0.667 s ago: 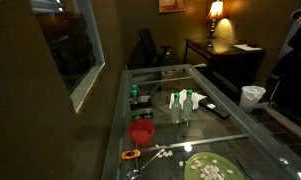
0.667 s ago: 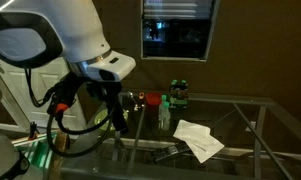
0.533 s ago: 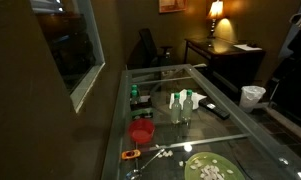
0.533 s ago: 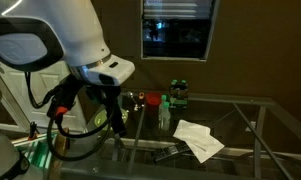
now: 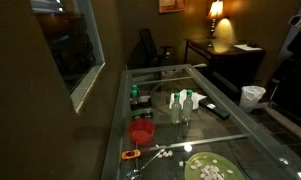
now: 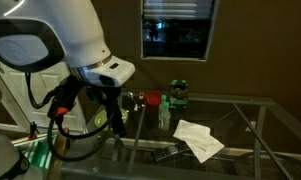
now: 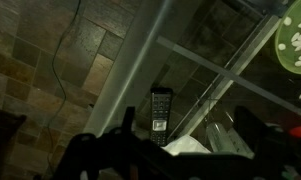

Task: Put one of the bottles in the bottle carrier

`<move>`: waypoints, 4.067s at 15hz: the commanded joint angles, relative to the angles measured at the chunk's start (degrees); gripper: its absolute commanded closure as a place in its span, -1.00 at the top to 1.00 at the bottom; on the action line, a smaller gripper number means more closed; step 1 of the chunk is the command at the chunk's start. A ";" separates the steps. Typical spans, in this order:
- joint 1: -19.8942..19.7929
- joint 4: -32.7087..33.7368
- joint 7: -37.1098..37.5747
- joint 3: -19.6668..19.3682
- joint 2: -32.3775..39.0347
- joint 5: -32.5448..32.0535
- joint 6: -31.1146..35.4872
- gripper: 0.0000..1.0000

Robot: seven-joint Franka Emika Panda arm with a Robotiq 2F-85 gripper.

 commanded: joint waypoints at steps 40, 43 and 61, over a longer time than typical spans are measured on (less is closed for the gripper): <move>17.77 26.59 -26.36 7.17 34.91 10.05 7.83 1.00; 16.20 30.41 -26.43 8.83 38.77 9.52 7.85 1.00; 12.70 38.54 -17.18 12.17 46.77 1.45 6.42 1.00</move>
